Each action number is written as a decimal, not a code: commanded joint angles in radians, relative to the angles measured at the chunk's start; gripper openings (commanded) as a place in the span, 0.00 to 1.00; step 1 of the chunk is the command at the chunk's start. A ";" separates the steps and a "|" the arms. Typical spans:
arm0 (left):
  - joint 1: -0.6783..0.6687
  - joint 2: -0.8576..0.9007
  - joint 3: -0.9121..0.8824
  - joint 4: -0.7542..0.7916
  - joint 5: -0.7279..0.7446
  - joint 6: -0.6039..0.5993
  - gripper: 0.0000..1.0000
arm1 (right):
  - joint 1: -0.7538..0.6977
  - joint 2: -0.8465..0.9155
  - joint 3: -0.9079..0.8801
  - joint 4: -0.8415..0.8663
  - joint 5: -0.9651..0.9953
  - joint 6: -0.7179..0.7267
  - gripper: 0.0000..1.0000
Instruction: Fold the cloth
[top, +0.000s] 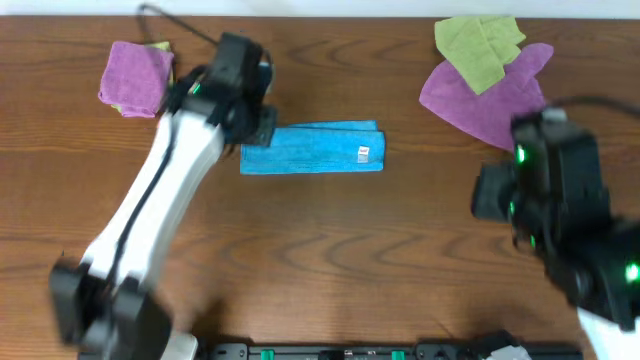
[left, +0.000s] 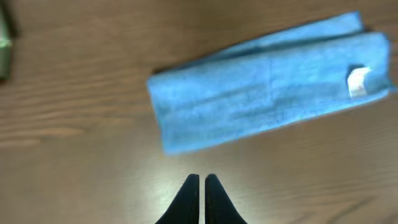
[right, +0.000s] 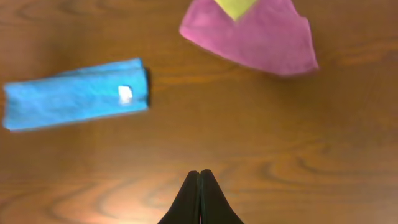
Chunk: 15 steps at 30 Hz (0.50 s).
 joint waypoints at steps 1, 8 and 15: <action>0.011 -0.159 -0.190 0.067 -0.023 0.003 0.06 | 0.000 -0.107 -0.142 0.047 0.020 -0.036 0.02; 0.020 -0.186 -0.354 0.206 0.092 -0.016 0.06 | -0.040 -0.151 -0.421 0.337 -0.237 -0.099 0.01; 0.018 0.023 -0.354 0.273 0.057 -0.089 0.06 | -0.131 0.138 -0.464 0.572 -0.587 -0.131 0.01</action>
